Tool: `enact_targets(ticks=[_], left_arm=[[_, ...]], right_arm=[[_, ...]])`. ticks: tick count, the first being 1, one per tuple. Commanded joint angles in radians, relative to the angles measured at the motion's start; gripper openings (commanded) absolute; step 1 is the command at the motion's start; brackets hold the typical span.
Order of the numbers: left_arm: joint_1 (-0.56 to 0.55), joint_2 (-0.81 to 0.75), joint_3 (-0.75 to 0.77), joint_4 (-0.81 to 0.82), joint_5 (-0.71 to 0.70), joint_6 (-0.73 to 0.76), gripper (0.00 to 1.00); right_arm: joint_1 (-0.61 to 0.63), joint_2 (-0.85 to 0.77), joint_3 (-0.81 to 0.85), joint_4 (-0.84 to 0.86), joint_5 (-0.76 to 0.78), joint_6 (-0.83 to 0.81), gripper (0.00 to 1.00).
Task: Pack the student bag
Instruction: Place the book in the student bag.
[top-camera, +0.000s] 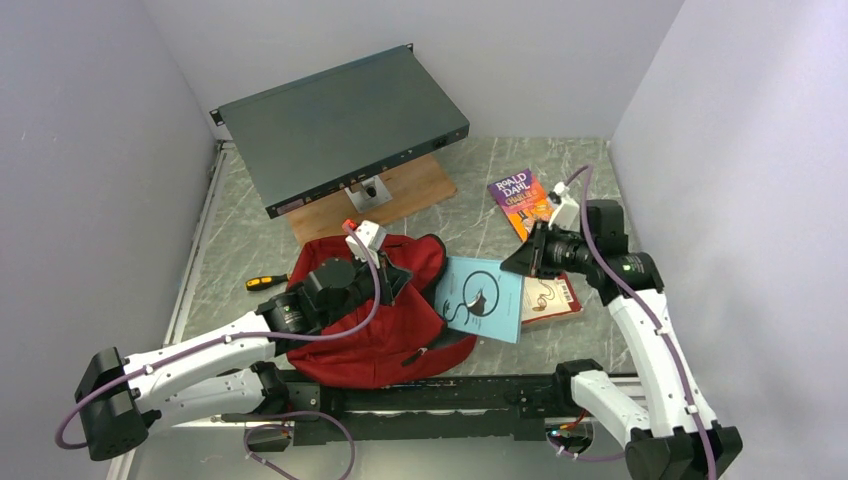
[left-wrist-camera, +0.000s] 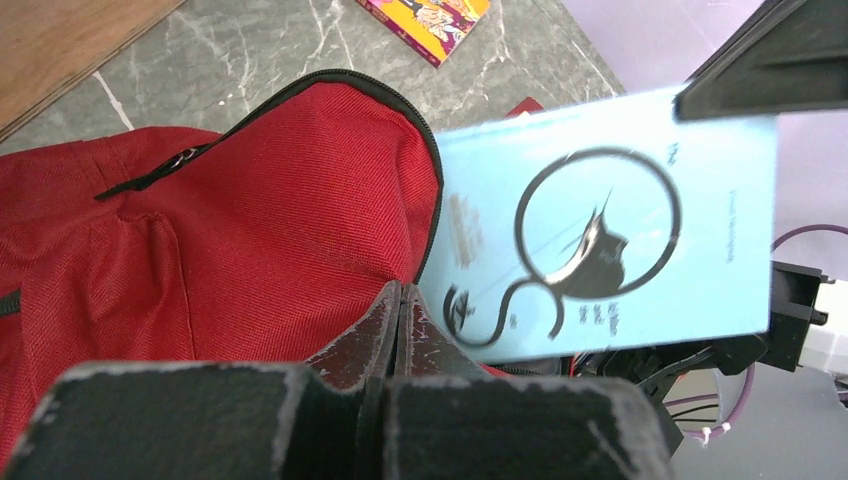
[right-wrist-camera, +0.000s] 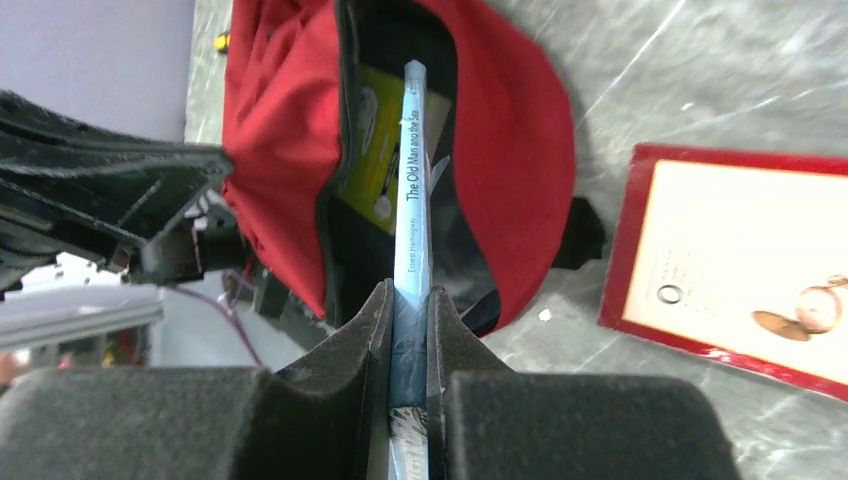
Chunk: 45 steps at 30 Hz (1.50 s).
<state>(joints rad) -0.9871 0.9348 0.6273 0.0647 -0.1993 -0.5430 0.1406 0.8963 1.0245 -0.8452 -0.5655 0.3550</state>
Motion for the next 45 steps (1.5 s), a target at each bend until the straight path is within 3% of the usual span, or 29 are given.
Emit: enact_targets(ticks=[1, 6, 16, 29, 38, 39, 41, 45], left_arm=[[0.001, -0.020, 0.009, 0.126, 0.040, 0.033, 0.00], [0.001, -0.006, 0.022, 0.146, 0.076, 0.037, 0.00], [-0.005, -0.012, 0.019, 0.222, 0.099, -0.002, 0.00], [-0.010, -0.009, 0.011, 0.190, 0.080, -0.058, 0.00], [-0.013, 0.014, 0.029, 0.121, 0.071, -0.129, 0.00], [-0.013, 0.011, 0.020, 0.126, 0.070, -0.140, 0.00], [-0.013, 0.007, 0.005, 0.125, 0.061, -0.161, 0.00], [-0.013, -0.013, -0.014, 0.099, 0.020, -0.176, 0.00]], right_arm=[[0.004, -0.009, -0.101, 0.244, -0.278, 0.123, 0.00], [0.039, 0.038, -0.273, 0.673, -0.408, 0.412, 0.00], [0.267, 0.357, -0.408, 1.355, -0.315, 0.708, 0.00], [0.420, 0.771, -0.372, 1.792, -0.171, 0.769, 0.00], [0.514, 0.910, -0.271, 1.704, -0.037, 0.649, 0.00], [0.513, 0.911, -0.266, 1.672, -0.031, 0.635, 0.06], [0.512, 0.905, -0.246, 1.568, -0.023, 0.579, 0.30], [0.510, 0.864, -0.242, 1.408, 0.007, 0.492, 0.44]])
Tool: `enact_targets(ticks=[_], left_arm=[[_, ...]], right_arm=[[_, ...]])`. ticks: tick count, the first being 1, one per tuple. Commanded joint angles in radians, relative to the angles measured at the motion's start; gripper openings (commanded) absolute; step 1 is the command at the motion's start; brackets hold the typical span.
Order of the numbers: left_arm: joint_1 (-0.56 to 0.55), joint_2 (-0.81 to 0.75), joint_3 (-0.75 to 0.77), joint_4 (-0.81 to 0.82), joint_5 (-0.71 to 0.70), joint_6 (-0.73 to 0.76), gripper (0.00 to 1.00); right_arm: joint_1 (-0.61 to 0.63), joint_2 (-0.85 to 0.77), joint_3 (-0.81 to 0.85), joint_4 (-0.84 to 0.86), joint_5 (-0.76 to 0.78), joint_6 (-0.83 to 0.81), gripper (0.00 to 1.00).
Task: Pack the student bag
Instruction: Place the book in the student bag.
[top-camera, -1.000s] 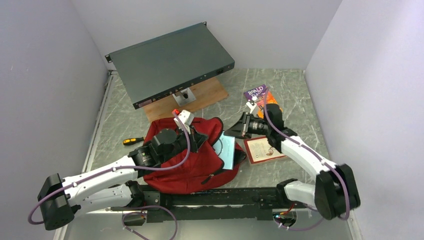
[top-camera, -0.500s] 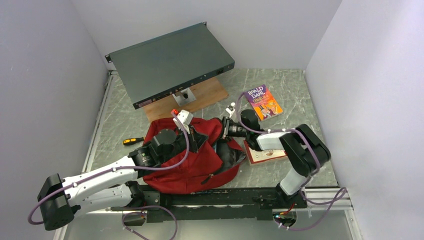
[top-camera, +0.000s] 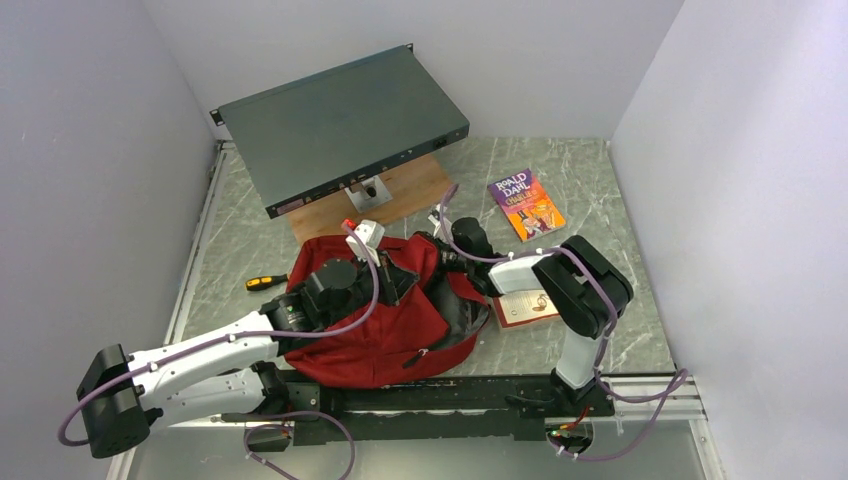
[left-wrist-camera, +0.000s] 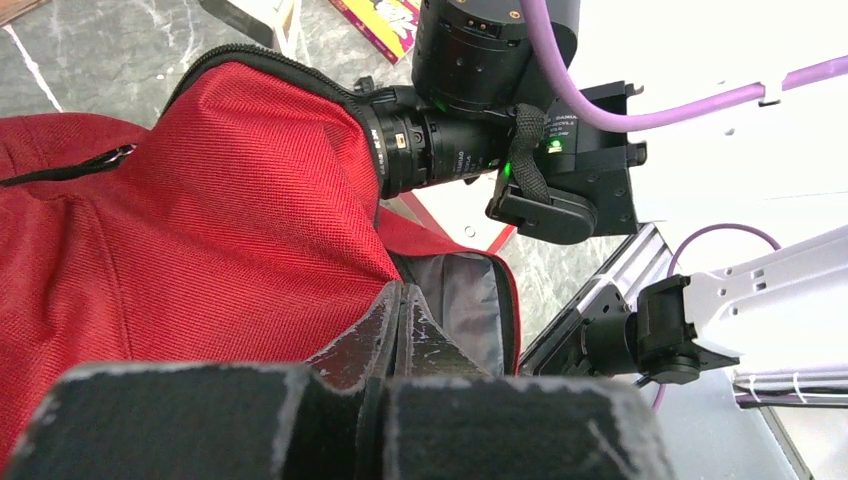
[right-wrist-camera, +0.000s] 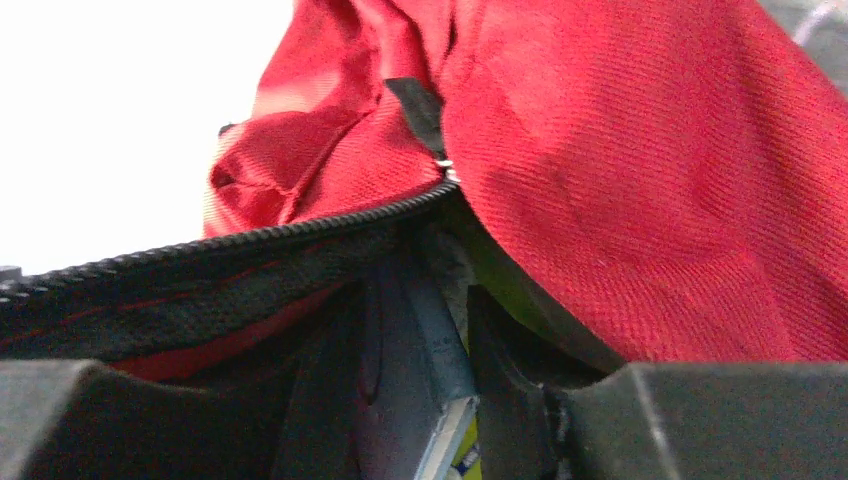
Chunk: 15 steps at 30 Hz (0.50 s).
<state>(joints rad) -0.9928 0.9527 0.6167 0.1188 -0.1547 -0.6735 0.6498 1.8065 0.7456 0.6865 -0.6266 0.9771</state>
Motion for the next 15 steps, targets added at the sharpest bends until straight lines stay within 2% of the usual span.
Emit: enact_targets(ticks=[1, 6, 15], left_arm=[[-0.007, -0.039, -0.006, 0.038, -0.036, -0.045, 0.00], [-0.008, -0.090, -0.023, -0.010, -0.114, -0.056, 0.00], [-0.007, -0.147, -0.056, -0.062, -0.201, -0.077, 0.00]], right_arm=[[0.001, -0.064, 0.038, -0.167, 0.084, -0.153, 0.50], [-0.009, -0.166, 0.030, -0.361, 0.142, -0.242, 0.69], [-0.053, -0.383, 0.065, -0.721, 0.244, -0.394, 0.81]])
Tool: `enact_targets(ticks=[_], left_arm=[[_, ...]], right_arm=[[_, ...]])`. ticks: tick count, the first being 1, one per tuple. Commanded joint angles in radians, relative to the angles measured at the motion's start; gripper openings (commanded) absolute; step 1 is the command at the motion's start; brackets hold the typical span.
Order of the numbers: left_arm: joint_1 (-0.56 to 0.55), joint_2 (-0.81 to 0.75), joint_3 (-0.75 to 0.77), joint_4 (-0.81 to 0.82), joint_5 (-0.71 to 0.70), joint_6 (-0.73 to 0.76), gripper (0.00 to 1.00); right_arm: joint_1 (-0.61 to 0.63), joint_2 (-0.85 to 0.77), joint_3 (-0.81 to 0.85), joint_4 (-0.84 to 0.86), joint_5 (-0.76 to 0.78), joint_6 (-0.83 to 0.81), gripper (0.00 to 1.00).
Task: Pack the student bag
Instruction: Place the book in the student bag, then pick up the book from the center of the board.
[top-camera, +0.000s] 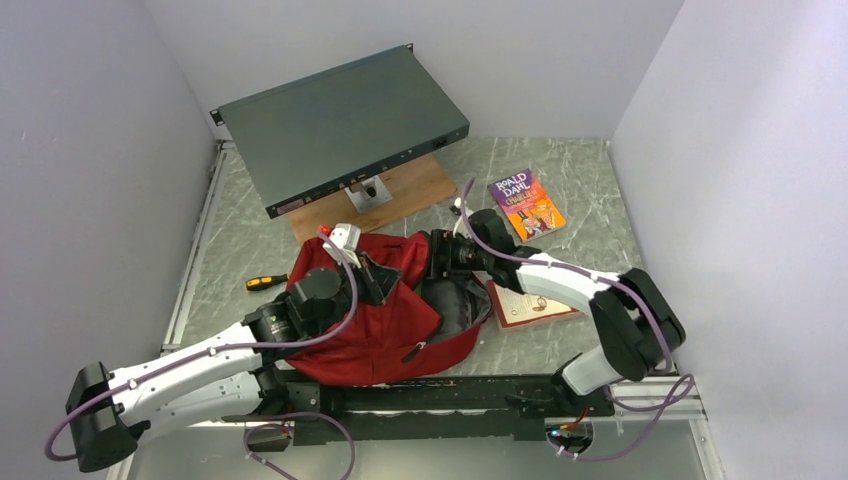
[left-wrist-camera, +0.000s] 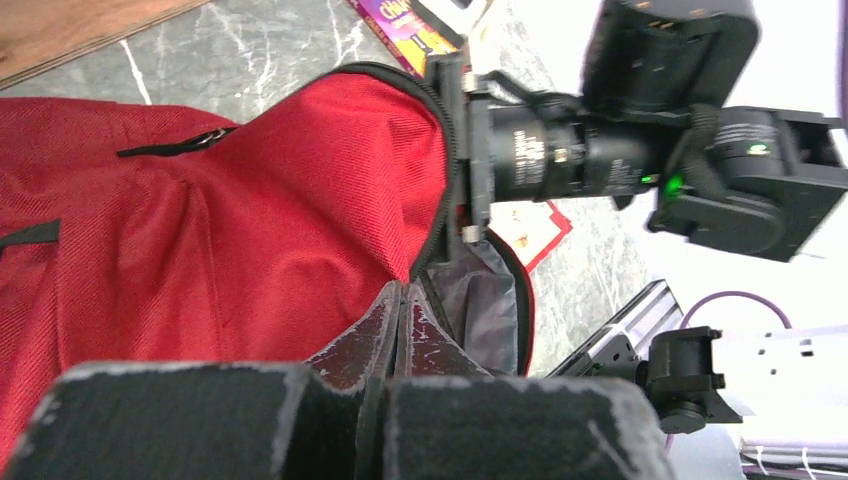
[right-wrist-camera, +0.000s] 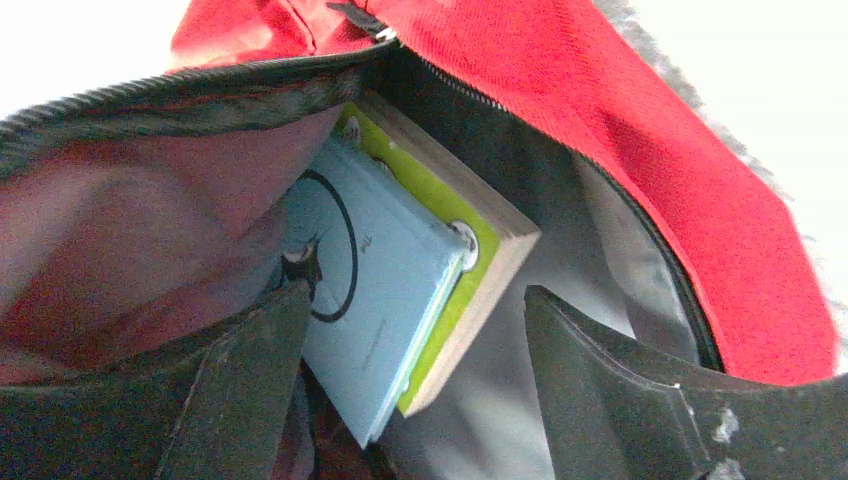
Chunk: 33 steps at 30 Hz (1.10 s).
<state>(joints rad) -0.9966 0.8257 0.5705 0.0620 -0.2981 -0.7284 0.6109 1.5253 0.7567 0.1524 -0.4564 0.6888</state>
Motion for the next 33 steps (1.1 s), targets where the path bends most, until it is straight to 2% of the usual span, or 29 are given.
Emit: enact_targets(ticks=[1, 6, 10, 14, 17, 19, 22, 23, 25, 30, 33], left_arm=[[-0.004, -0.019, -0.010, -0.005, -0.059, -0.021, 0.00], [-0.004, 0.010, 0.000, 0.004, -0.046, -0.007, 0.00], [-0.003, 0.034, 0.008, 0.017, -0.037, 0.006, 0.00], [-0.003, 0.052, 0.022, 0.008, -0.032, 0.028, 0.00], [-0.002, 0.070, 0.029, 0.009, -0.023, 0.044, 0.00], [-0.002, 0.086, 0.048, -0.005, -0.010, 0.060, 0.00], [-0.003, 0.105, 0.080, -0.053, -0.006, 0.088, 0.00], [-0.002, 0.109, 0.088, -0.060, -0.010, 0.095, 0.00], [-0.003, 0.106, 0.091, -0.089, -0.014, 0.108, 0.00], [-0.002, 0.093, 0.071, -0.070, -0.020, 0.126, 0.00], [-0.002, 0.096, 0.073, -0.070, -0.017, 0.134, 0.00]], right_arm=[[-0.017, -0.128, 0.060, -0.225, 0.087, -0.123, 0.82], [-0.038, -0.249, 0.110, -0.437, 0.193, -0.230, 0.88], [-0.054, -0.332, 0.171, -0.612, 0.312, -0.316, 0.89], [-0.056, -0.420, 0.167, -0.708, 0.628, -0.341, 0.90], [-0.100, -0.448, 0.118, -0.759, 0.892, -0.248, 0.90], [-0.212, -0.467, 0.063, -0.773, 0.889, -0.179, 0.90], [-0.471, -0.528, -0.082, -0.709, 0.645, -0.128, 0.89], [-0.563, -0.562, -0.119, -0.700, 0.599, -0.110, 0.89], [-0.646, -0.596, -0.156, -0.718, 0.596, -0.061, 0.89], [-0.695, -0.590, -0.124, -0.902, 0.852, 0.145, 0.89], [-0.697, -0.546, -0.103, -0.982, 0.885, 0.229, 0.89]])
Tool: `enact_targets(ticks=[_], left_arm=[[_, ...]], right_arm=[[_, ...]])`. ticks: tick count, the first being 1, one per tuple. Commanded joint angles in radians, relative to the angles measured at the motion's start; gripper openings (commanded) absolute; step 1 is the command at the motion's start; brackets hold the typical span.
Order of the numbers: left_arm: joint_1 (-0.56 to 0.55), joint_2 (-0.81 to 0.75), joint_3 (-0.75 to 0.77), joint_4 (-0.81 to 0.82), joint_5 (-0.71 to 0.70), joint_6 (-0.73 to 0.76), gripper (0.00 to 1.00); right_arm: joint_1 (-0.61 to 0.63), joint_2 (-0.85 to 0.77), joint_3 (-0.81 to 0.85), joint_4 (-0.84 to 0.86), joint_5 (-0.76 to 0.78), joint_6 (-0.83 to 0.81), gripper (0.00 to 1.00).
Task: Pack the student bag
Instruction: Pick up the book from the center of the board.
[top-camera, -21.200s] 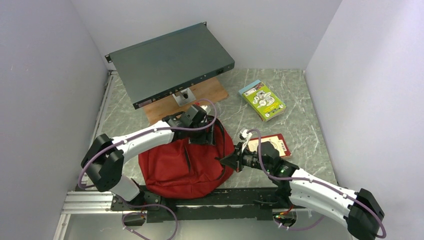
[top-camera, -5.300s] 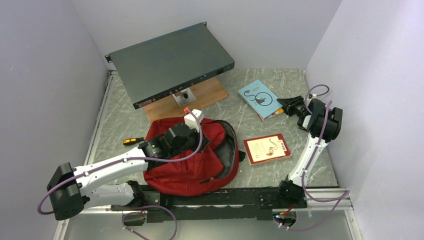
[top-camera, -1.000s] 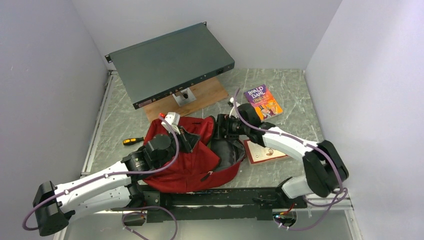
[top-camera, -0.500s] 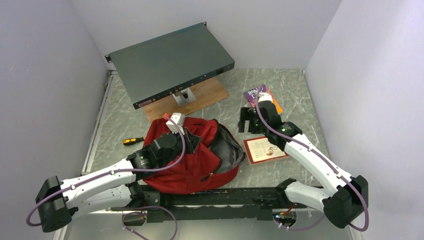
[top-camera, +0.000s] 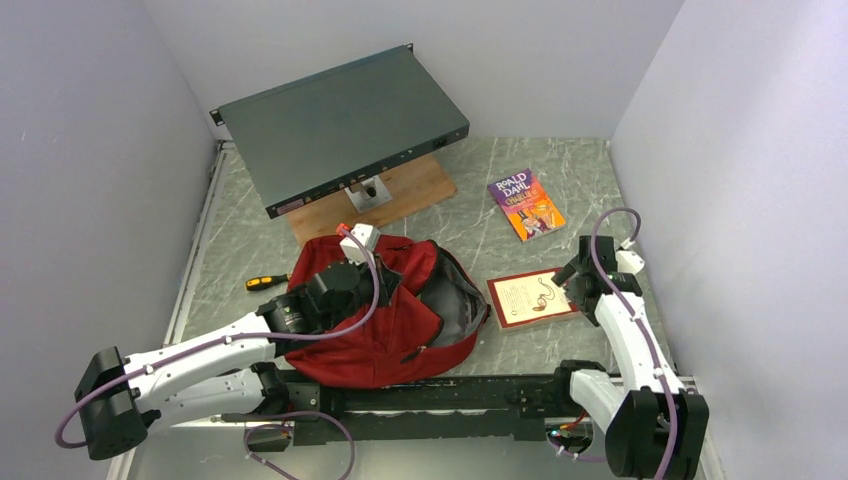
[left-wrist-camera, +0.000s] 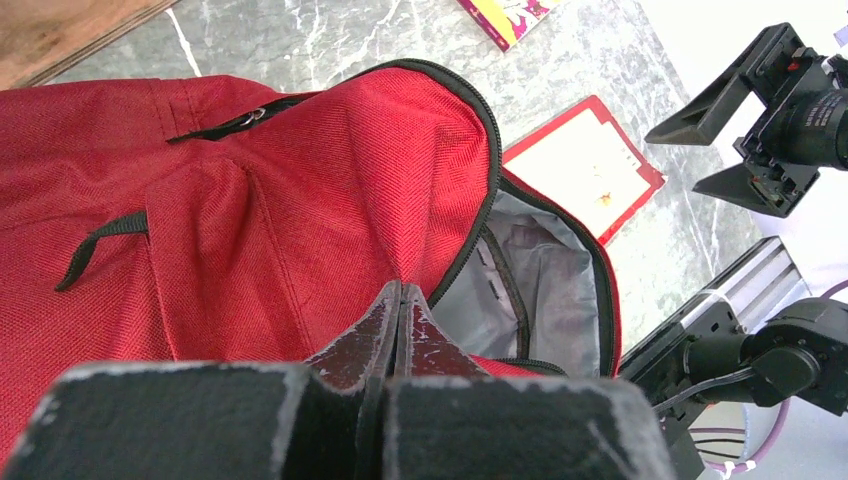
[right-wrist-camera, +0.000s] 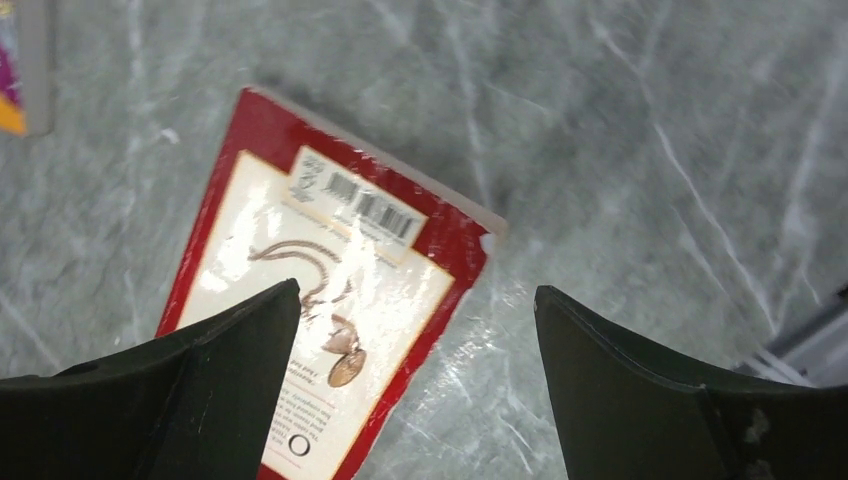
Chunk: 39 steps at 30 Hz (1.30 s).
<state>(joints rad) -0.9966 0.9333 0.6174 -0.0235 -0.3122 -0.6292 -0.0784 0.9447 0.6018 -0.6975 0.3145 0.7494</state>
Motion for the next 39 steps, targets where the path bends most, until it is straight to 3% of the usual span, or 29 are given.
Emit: enact_targets(ticks=[1, 6, 14, 18, 19, 21, 24, 27, 32, 35, 39], left_arm=[[-0.002, -0.011, 0.027, 0.016, -0.001, 0.038, 0.00], [-0.002, -0.025, 0.029, 0.010, 0.007, 0.055, 0.00], [-0.002, -0.043, 0.069, -0.038, 0.059, 0.138, 0.02], [-0.003, -0.053, 0.111, -0.044, 0.130, 0.216, 0.45], [-0.003, -0.050, 0.132, -0.053, 0.145, 0.232, 0.51], [-0.004, -0.027, 0.189, -0.079, 0.178, 0.263, 0.81], [-0.015, 0.045, 0.284, -0.108, 0.214, 0.315, 0.93], [-0.035, 0.138, 0.358, -0.089, 0.243, 0.348, 0.98], [-0.092, 0.382, 0.540, -0.072, 0.243, 0.414, 1.00], [-0.132, 0.552, 0.673, -0.106, 0.184, 0.478, 1.00], [-0.148, 0.743, 0.800, -0.111, 0.141, 0.542, 0.97]], right_arm=[[-0.009, 0.039, 0.051, -0.147, 0.108, 0.193, 0.89], [-0.015, -0.006, -0.028, -0.100, -0.020, 0.212, 0.85], [-0.017, -0.001, -0.168, 0.326, -0.432, 0.058, 0.76], [-0.015, 0.079, -0.151, 0.542, -0.650, -0.021, 0.75], [-0.015, 0.107, -0.146, 0.601, -0.697, -0.025, 0.75], [-0.015, 0.167, -0.120, 0.686, -0.776, -0.032, 0.75], [-0.015, 0.242, -0.067, 0.773, -0.816, -0.036, 0.75], [-0.014, 0.268, 0.016, 0.647, -0.749, -0.089, 0.75], [-0.015, 0.263, 0.137, 0.339, -0.366, -0.149, 0.77], [-0.019, 0.194, 0.120, 0.287, -0.235, -0.145, 0.79], [-0.058, 0.100, 0.072, 0.266, -0.205, -0.106, 0.79]])
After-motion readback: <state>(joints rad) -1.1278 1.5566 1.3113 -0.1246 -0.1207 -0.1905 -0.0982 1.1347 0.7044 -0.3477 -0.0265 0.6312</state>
